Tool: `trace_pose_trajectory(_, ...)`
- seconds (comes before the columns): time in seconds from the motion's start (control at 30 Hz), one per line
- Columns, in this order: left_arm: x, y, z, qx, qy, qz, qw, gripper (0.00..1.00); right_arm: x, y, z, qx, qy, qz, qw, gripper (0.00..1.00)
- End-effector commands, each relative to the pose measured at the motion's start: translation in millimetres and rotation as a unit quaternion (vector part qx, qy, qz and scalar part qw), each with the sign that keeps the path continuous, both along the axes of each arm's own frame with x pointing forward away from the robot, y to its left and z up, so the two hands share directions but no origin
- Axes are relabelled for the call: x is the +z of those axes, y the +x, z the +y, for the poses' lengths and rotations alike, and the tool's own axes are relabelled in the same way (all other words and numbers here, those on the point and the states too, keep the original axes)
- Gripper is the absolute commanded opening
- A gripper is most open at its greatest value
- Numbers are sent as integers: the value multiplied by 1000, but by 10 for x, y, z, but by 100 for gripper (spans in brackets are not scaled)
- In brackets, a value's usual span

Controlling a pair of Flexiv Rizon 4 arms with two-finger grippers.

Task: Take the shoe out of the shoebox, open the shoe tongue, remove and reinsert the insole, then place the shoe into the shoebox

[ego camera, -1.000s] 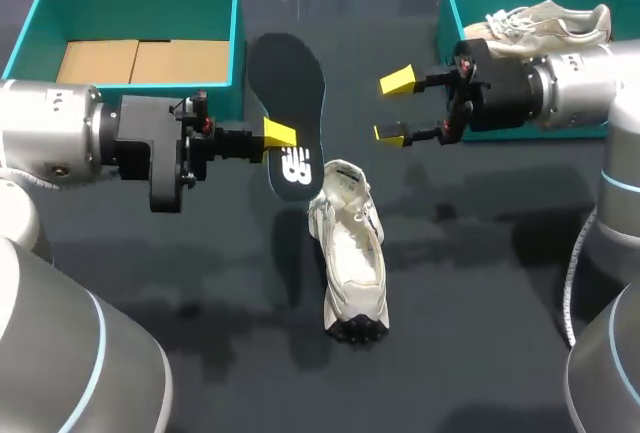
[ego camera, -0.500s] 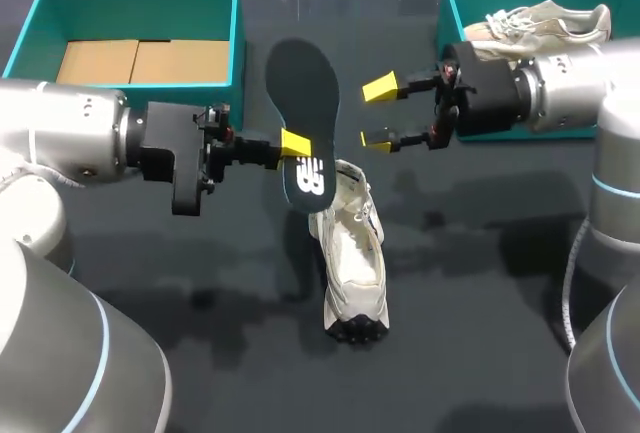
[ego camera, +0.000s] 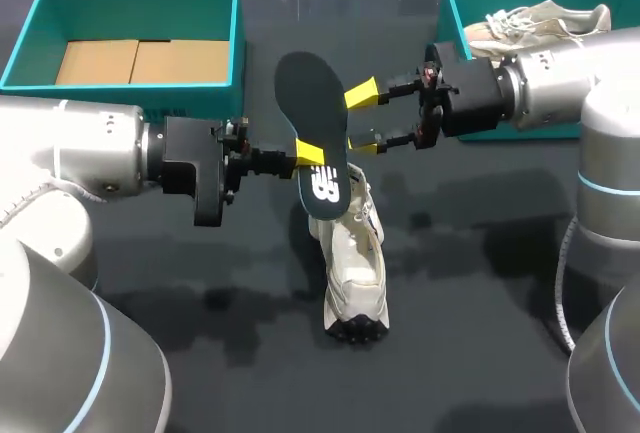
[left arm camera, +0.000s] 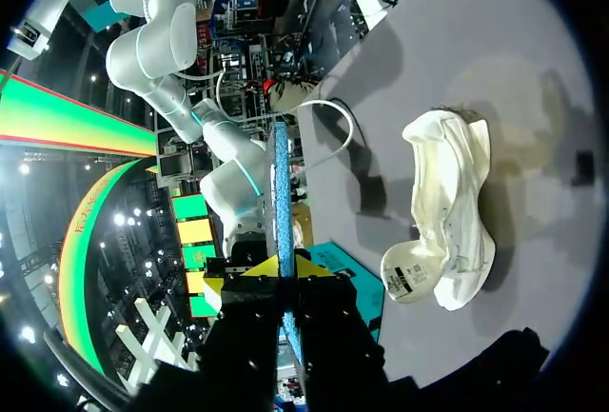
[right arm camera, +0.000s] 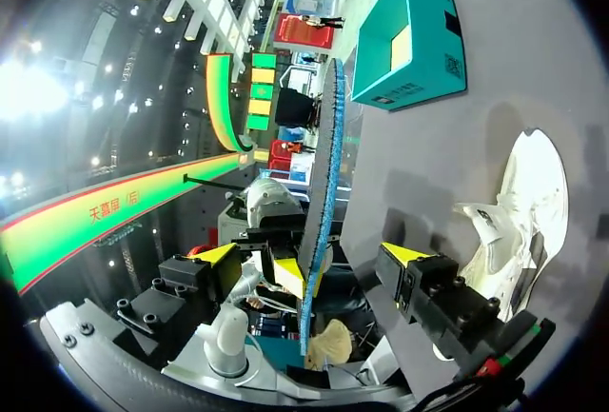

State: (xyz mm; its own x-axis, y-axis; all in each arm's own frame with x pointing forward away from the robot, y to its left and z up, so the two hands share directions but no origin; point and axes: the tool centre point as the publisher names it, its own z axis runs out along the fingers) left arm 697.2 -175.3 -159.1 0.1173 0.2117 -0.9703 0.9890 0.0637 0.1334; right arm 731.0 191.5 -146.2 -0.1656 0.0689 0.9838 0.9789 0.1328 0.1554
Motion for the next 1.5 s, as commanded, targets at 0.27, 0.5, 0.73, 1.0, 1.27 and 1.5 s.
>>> trace_pose_trajectory(0.27,-4,30,-157,6,4,0,1000,0,-59,58,166,14,0,-2,1000,75)
trace_pose_trajectory(0.5,-16,53,-201,7,6,3,1000,0,-67,53,192,18,-2,-4,1000,49)
trace_pose_trajectory(0.73,-36,67,-217,11,9,3,1000,0,-63,59,200,21,-1,-6,1000,45)
trace_pose_trajectory(1.0,-59,101,-220,19,8,-2,1000,0,-59,73,222,24,3,-5,1000,38)
trace_pose_trajectory(1.27,-66,105,-218,23,7,-3,1000,0,-63,102,254,28,6,-4,1000,25)
trace_pose_trajectory(1.5,-56,117,-214,27,1,-4,1000,0,-71,119,259,28,11,-5,1000,20)
